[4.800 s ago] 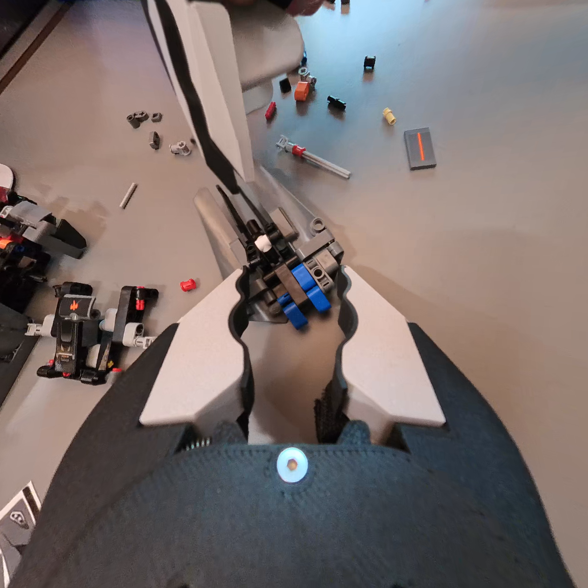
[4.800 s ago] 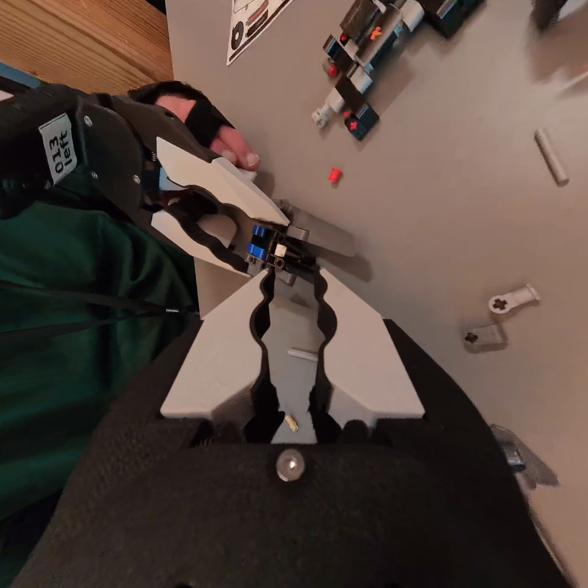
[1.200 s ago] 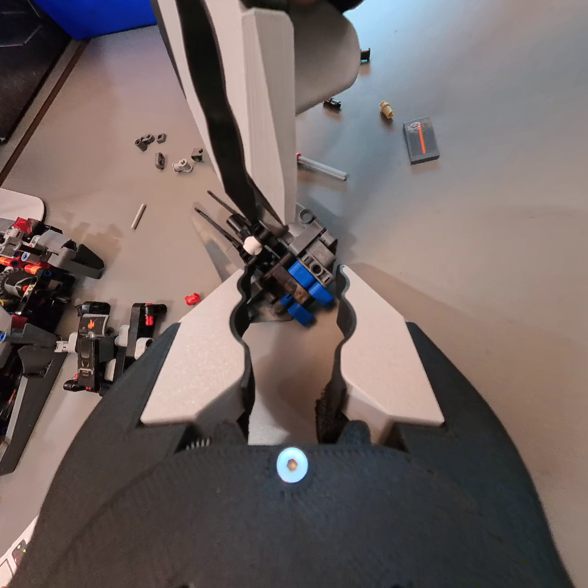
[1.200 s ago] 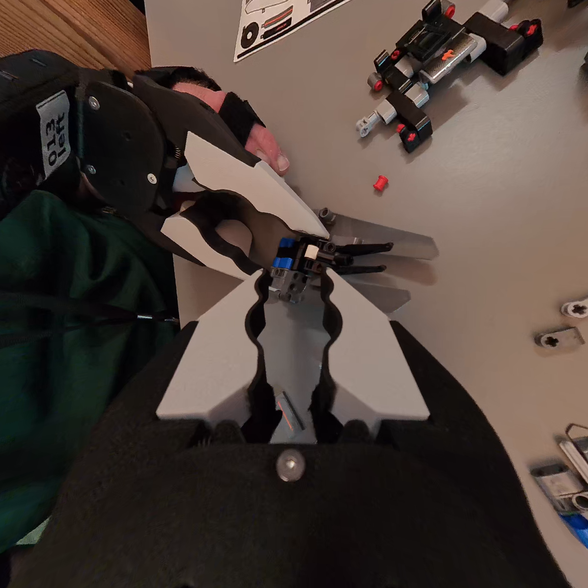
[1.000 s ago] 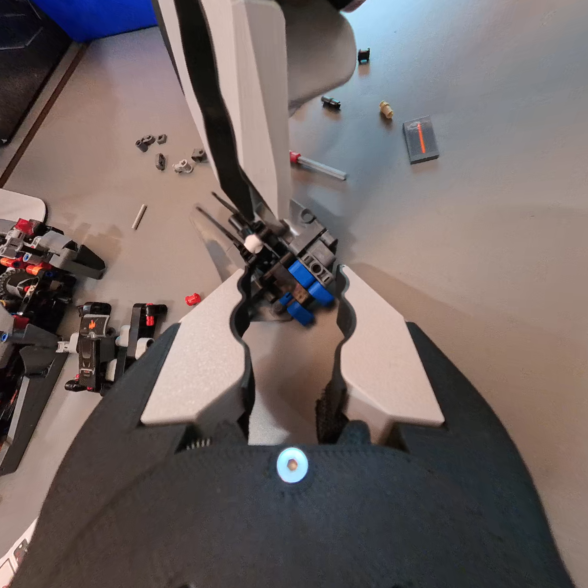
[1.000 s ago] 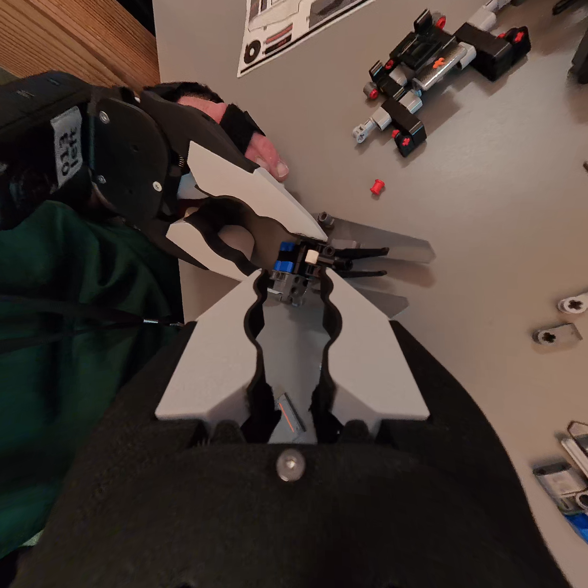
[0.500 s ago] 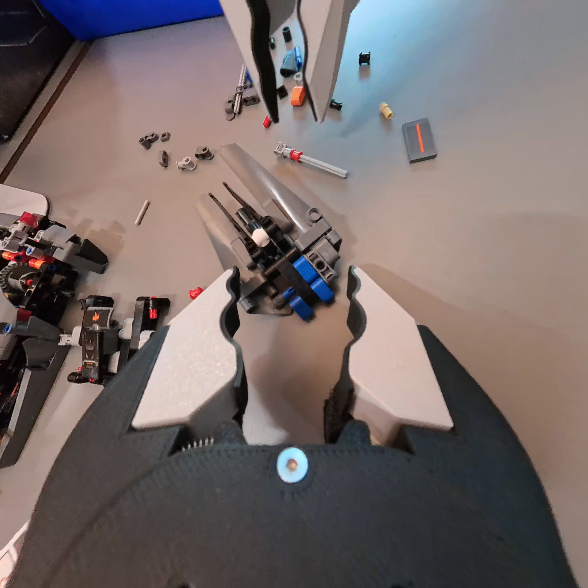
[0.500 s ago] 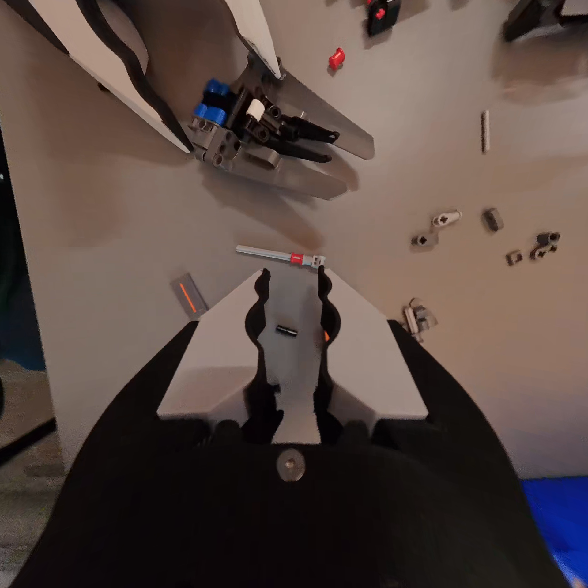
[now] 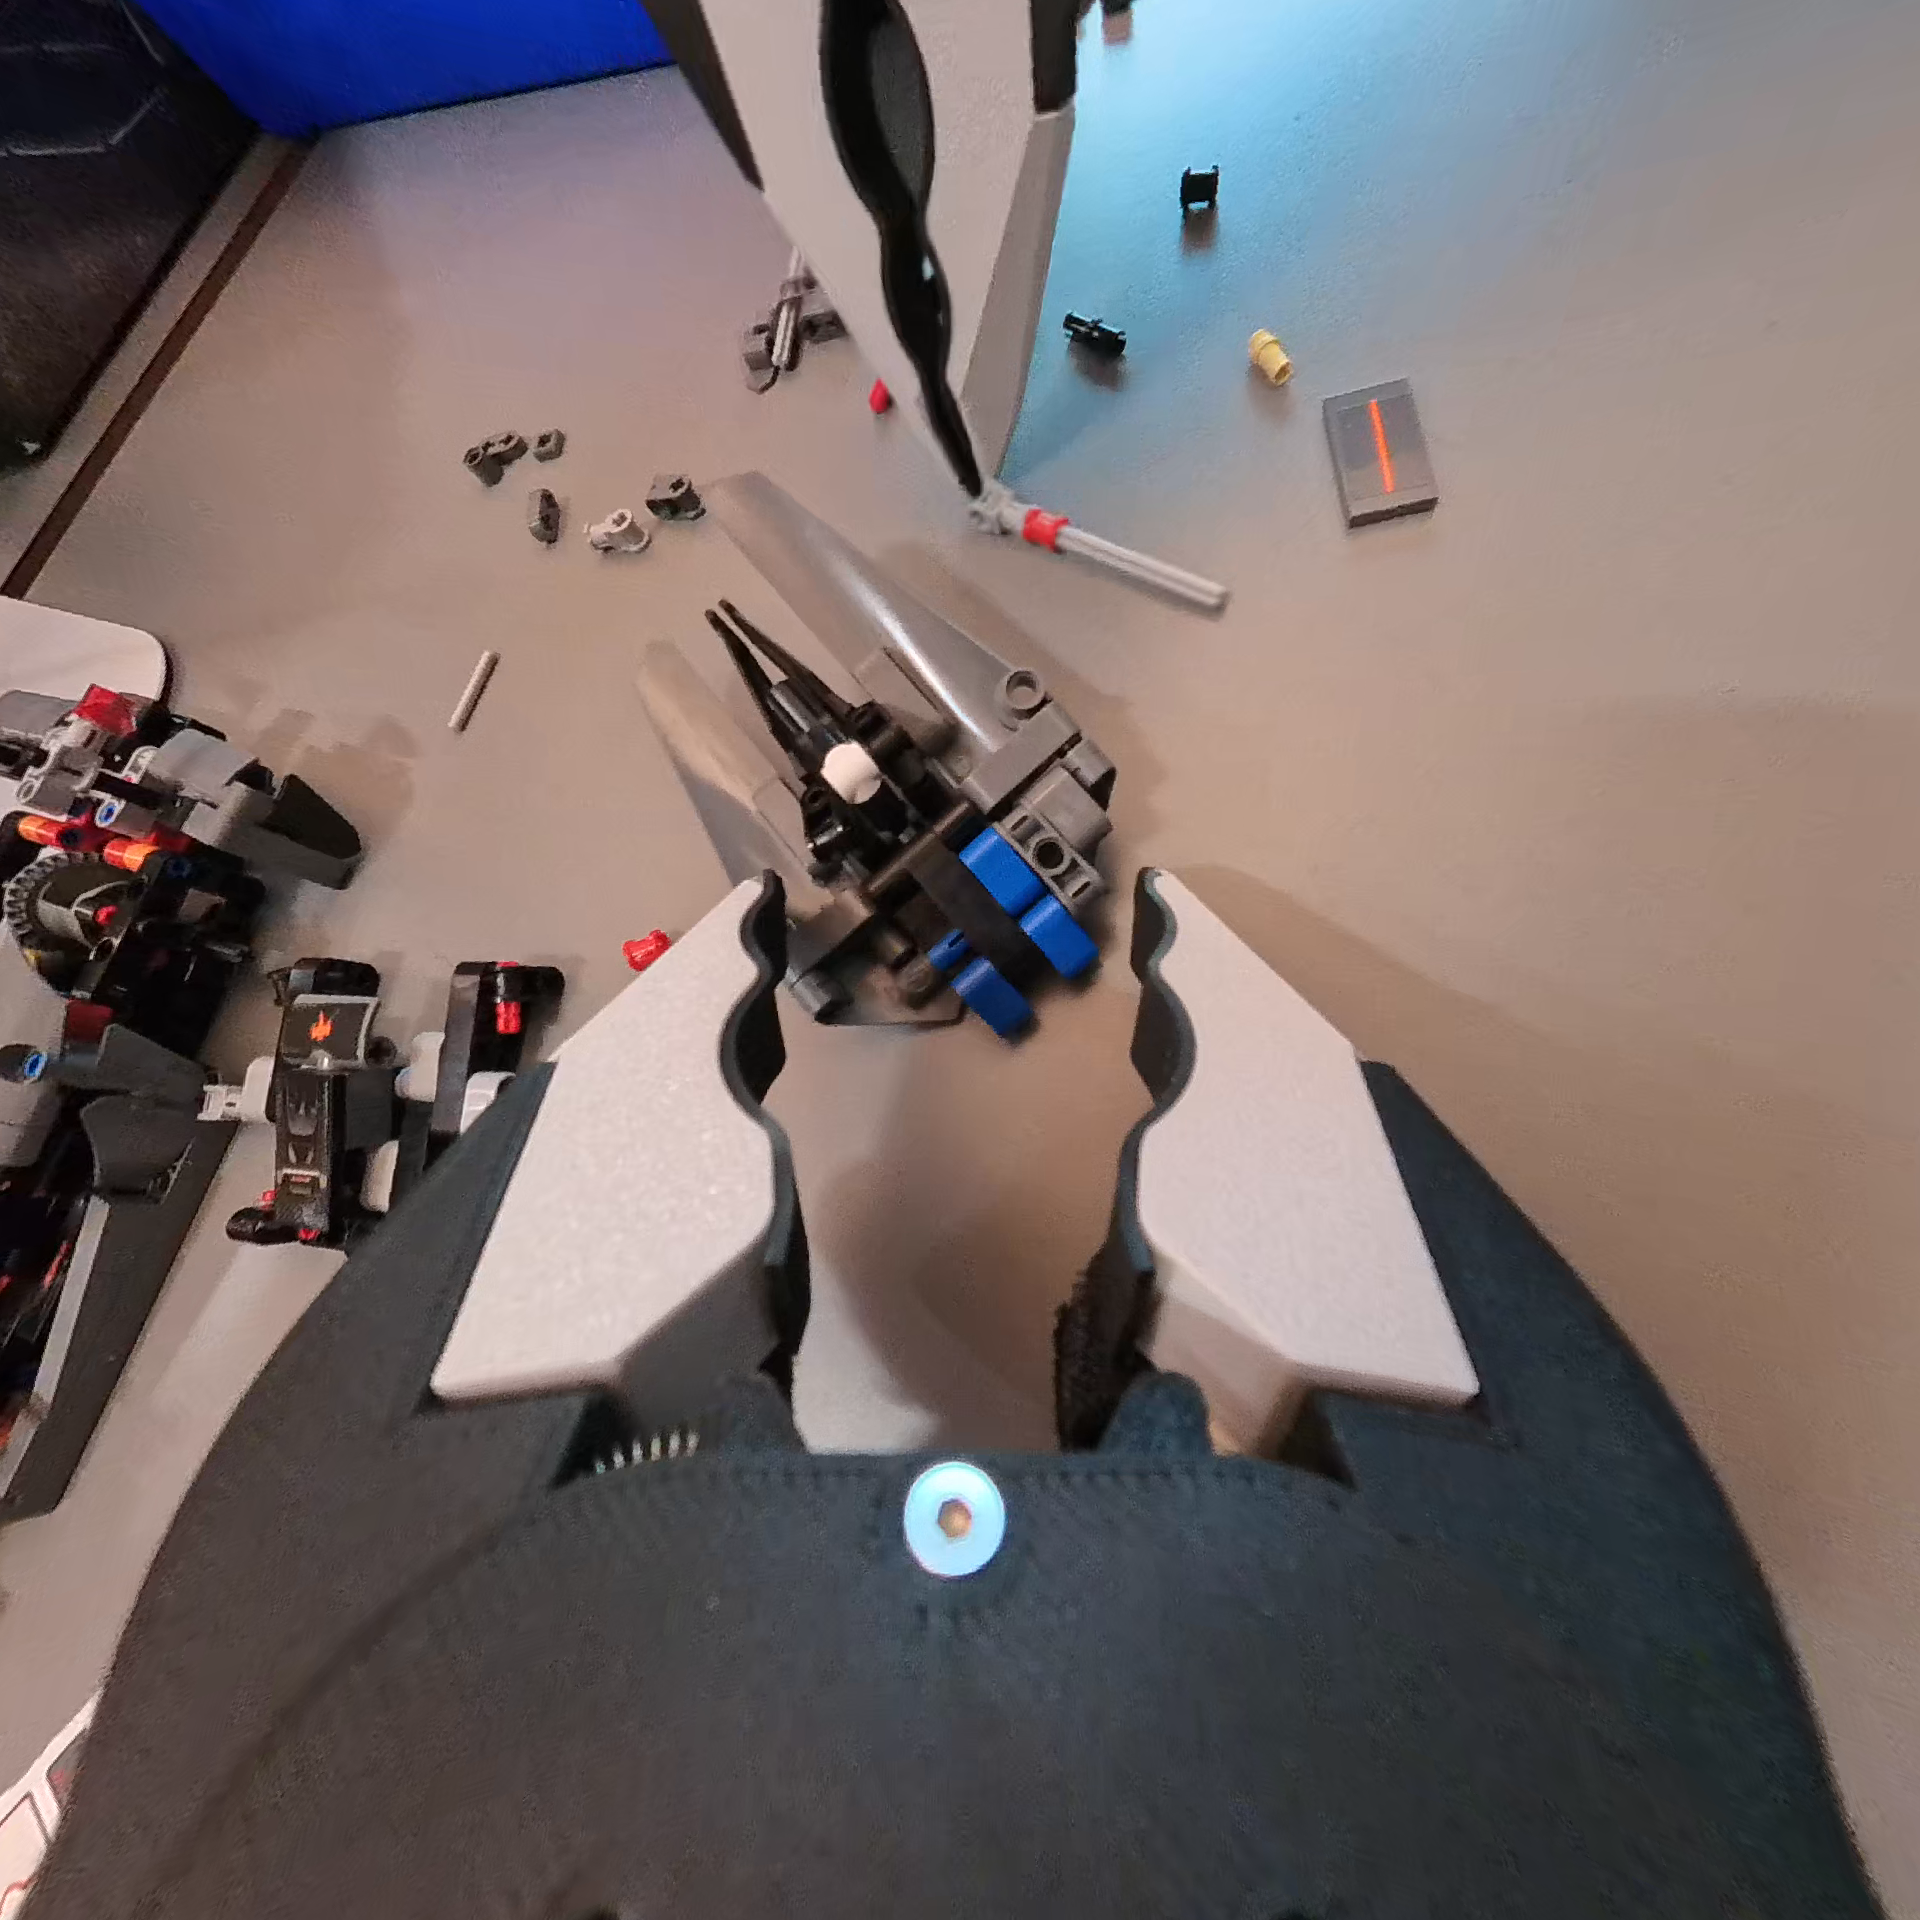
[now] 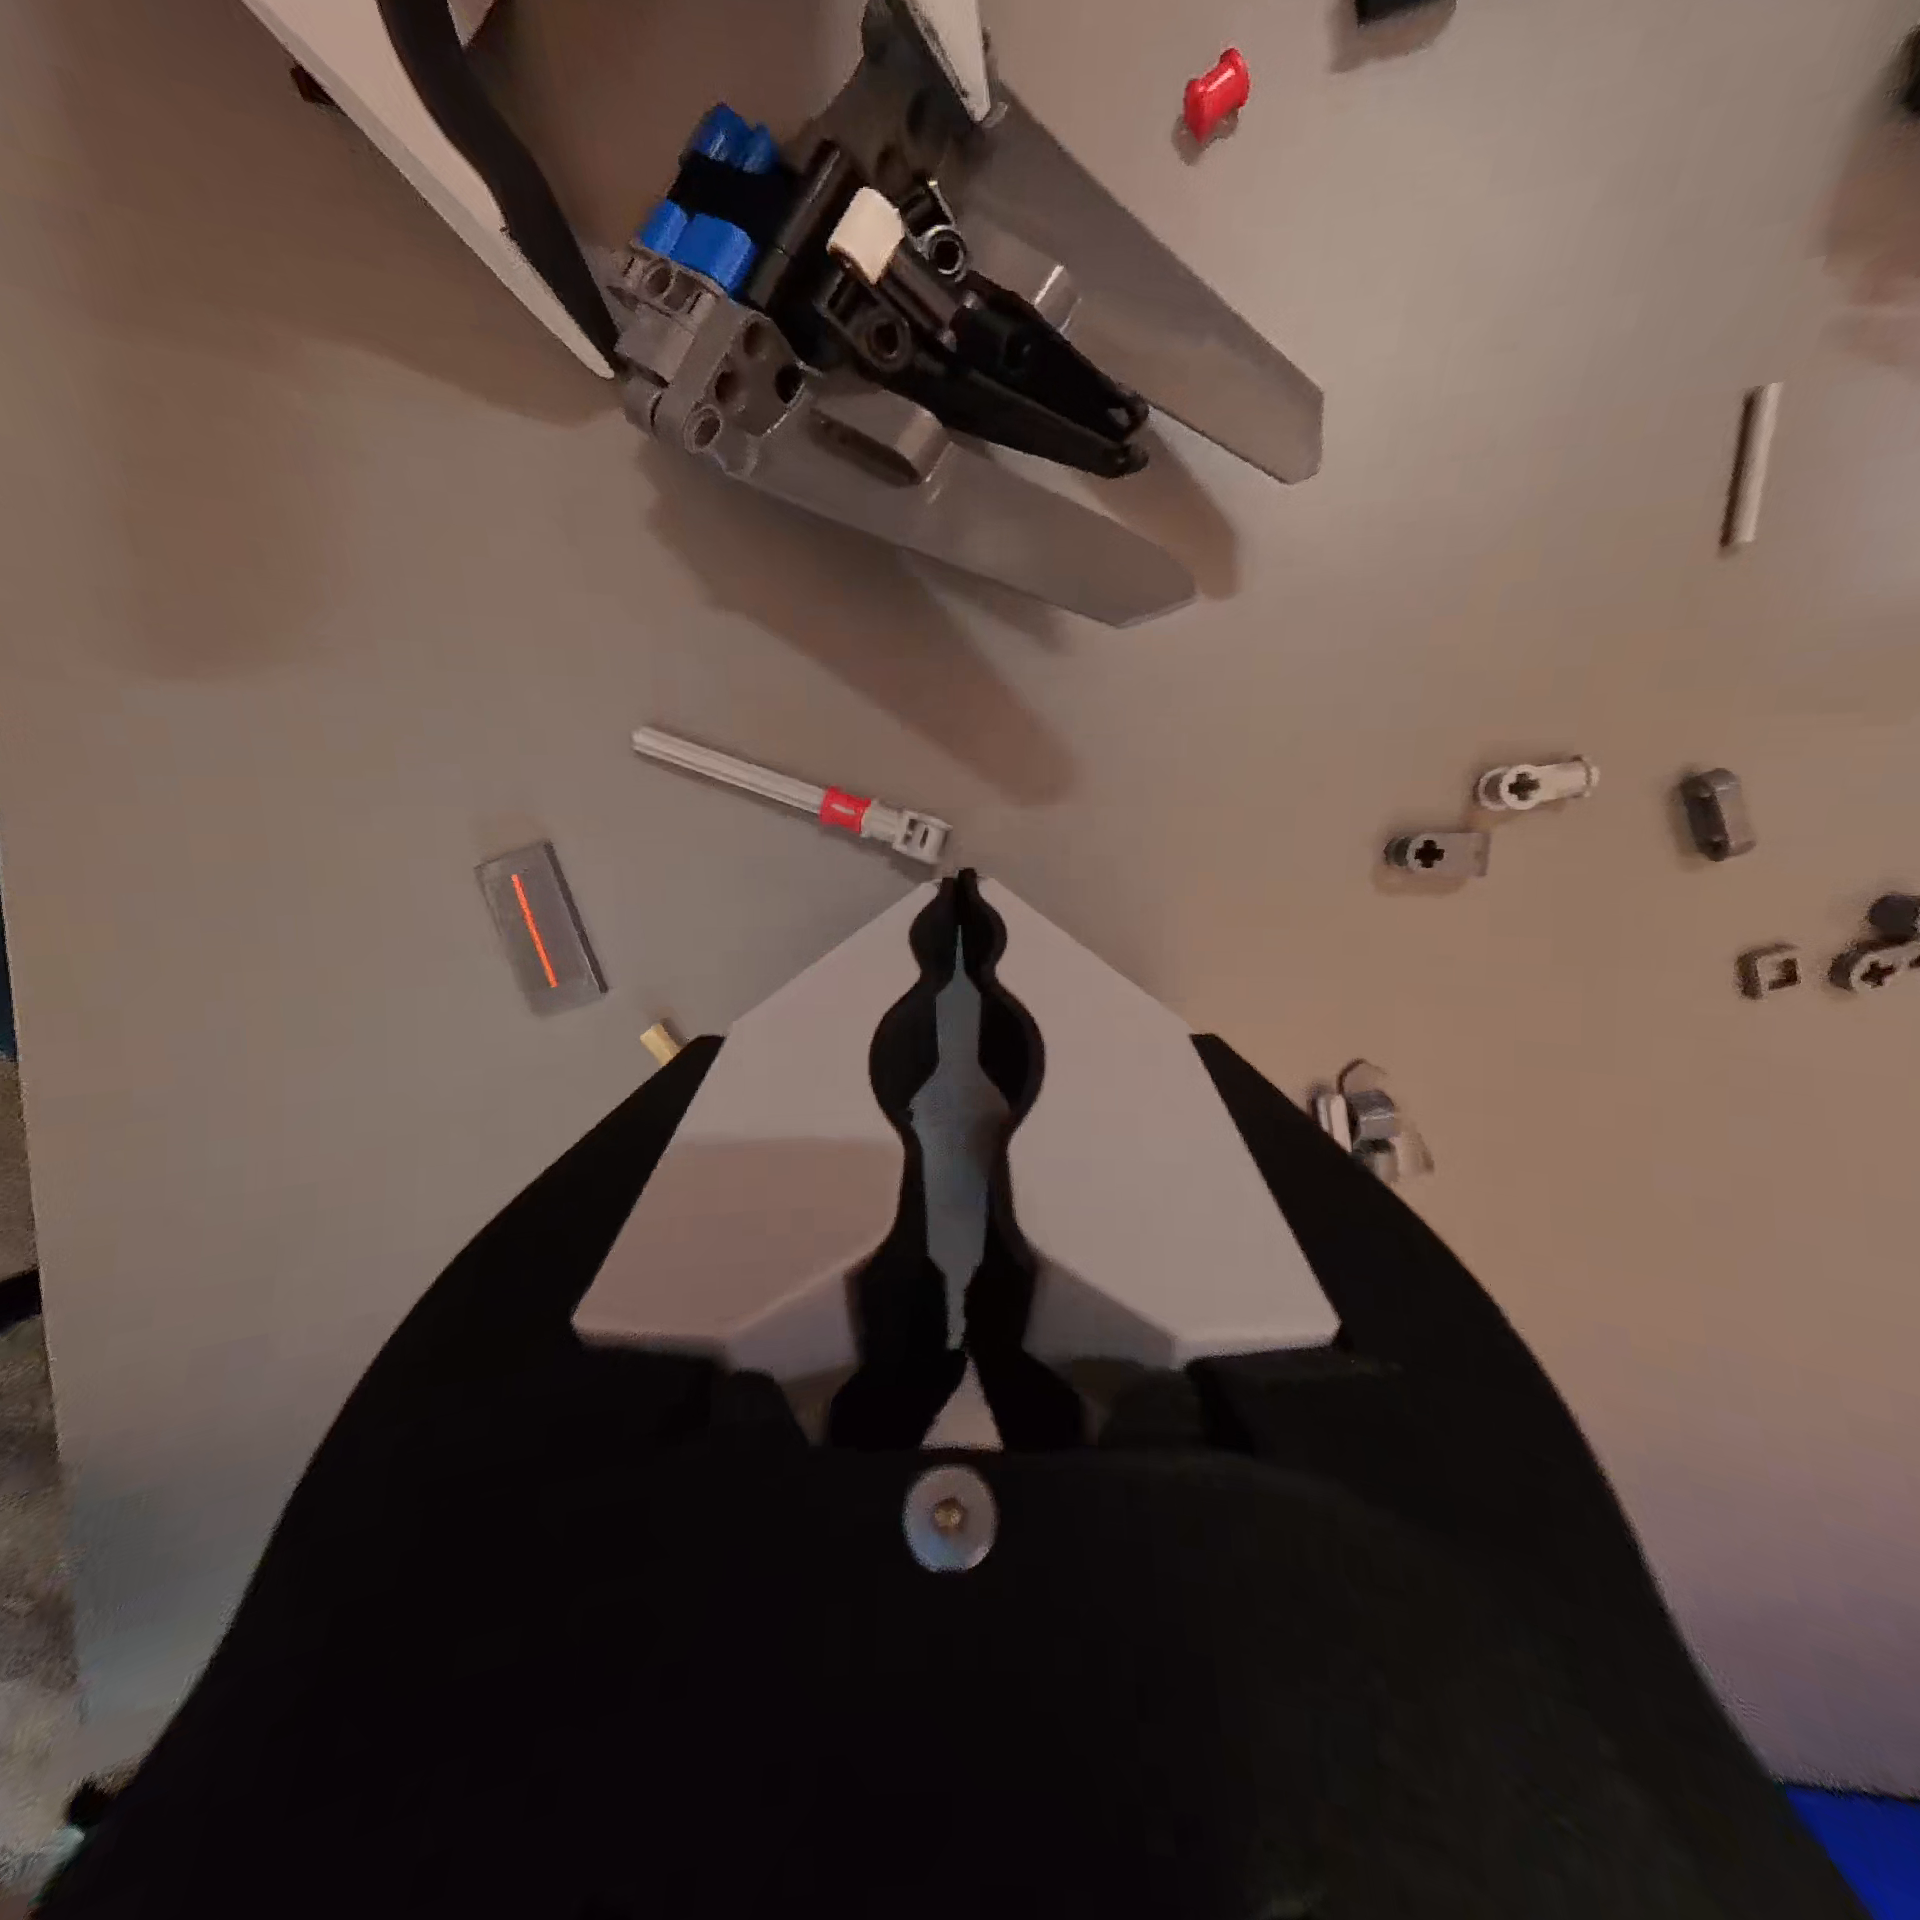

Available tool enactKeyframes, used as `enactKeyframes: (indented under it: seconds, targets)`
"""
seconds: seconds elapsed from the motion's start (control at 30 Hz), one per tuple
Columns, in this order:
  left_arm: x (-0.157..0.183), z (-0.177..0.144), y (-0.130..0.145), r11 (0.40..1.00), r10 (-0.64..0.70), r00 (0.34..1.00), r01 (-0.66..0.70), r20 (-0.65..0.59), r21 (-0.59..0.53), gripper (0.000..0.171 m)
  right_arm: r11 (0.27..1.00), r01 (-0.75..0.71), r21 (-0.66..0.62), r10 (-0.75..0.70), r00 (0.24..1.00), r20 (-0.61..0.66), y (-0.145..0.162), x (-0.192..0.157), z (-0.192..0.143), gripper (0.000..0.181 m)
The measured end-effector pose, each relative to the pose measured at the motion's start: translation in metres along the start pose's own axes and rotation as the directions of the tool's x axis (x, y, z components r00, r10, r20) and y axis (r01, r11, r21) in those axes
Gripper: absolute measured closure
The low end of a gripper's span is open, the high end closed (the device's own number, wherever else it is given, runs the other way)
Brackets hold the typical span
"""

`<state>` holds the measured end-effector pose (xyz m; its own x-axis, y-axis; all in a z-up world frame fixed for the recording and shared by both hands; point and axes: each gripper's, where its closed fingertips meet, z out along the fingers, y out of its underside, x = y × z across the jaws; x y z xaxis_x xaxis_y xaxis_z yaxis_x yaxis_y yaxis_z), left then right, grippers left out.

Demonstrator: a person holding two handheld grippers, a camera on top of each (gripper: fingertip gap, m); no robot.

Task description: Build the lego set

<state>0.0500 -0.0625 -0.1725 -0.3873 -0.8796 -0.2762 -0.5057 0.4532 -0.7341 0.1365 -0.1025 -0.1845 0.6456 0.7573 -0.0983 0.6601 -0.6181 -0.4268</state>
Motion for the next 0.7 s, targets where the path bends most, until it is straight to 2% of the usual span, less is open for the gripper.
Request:
enactKeyframes:
  seconds: [0.17,0.27,0.33,0.5,0.57,0.7]
  targets:
    - [-0.001,-0.002,0.0,1.0,-0.006,1.0,0.006,0.002,0.006,0.106,0.996,-0.062,0.058,0.063,0.998,-0.014,-0.002,-0.006,-0.004,0.181]
    - [-0.001,-0.003,-0.001,1.0,-0.009,1.0,0.009,0.004,0.013,0.107,0.996,0.0,0.084,0.002,1.0,-0.031,-0.01,-0.009,-0.005,0.167]
    - [-0.001,-0.003,-0.001,1.0,-0.003,1.0,0.003,0.009,0.01,0.107,0.997,0.044,0.057,-0.042,0.998,-0.041,-0.012,-0.007,-0.002,0.157]
    - [0.0,-0.002,0.0,1.0,0.005,1.0,-0.005,0.017,0.004,0.107,0.992,0.128,0.024,-0.128,0.992,0.018,-0.012,-0.01,0.006,0.164]
    - [0.0,-0.003,-0.001,1.0,0.004,1.0,-0.004,0.019,0.01,0.107,0.993,0.112,0.026,-0.113,0.992,0.055,-0.01,-0.013,0.005,0.172]
    - [-0.002,-0.004,-0.003,1.0,-0.004,1.0,0.003,0.019,0.023,0.106,0.995,0.072,0.063,-0.076,0.995,0.061,-0.01,-0.019,0.004,0.172]
